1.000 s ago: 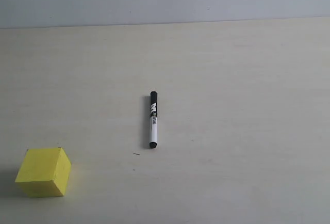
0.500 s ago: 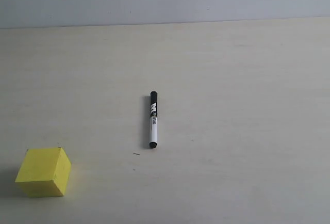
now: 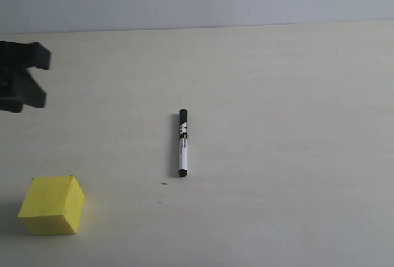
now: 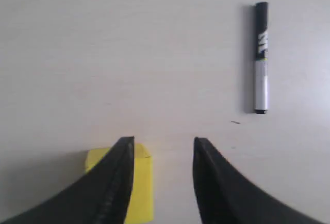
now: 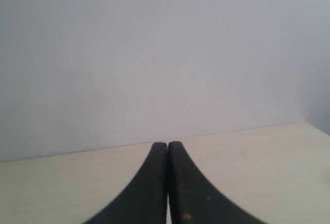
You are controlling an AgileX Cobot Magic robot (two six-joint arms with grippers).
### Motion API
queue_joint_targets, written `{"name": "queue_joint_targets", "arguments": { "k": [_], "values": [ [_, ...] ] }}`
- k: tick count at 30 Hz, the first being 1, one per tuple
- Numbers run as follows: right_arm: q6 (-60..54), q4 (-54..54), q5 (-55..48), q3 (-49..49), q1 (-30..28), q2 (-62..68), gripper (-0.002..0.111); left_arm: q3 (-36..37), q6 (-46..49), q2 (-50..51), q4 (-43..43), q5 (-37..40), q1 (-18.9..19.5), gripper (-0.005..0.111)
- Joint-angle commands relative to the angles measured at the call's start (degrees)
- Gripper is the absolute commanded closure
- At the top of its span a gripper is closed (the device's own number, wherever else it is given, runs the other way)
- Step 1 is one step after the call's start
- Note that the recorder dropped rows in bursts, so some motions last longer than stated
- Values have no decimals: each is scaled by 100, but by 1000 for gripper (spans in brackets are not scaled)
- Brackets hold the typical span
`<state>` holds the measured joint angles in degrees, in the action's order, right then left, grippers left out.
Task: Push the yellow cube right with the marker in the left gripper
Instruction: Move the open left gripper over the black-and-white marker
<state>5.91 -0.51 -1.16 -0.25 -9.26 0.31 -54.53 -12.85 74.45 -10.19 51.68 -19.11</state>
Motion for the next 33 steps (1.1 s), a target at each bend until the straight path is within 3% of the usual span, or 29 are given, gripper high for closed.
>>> {"name": "queue_joint_targets", "arguments": {
  "k": [1, 6, 12, 15, 21, 25, 28, 33],
  "values": [
    [-3, 10, 11, 25, -36, -31, 108, -232, 168, 490, -292, -851, -627, 61],
    [-3, 10, 11, 25, -36, -31, 108, -232, 241, 811, -754, -1663, -940, 61],
    [-3, 10, 11, 25, -36, -31, 108, -232, 260, 909, -2160, -2837, -948, 61],
    [-3, 10, 11, 25, -36, -31, 108, -273, 868, 895, -2580, -3232, -1026, 63],
    [-3, 10, 11, 25, -36, -31, 108, -273, 1464, 895, -3005, -4083, -1468, 91],
    [-3, 10, 11, 25, -36, -31, 108, -273, 1806, 895, -2910, -4174, -1480, 107],
    [-3, 10, 11, 25, -36, -31, 108, -273, 1899, 915, -2894, -4215, -1480, 107],
    [-3, 10, 11, 25, -36, -31, 108, -553, 2631, 1031, -2883, -3537, -1480, 104]
  ]
}}
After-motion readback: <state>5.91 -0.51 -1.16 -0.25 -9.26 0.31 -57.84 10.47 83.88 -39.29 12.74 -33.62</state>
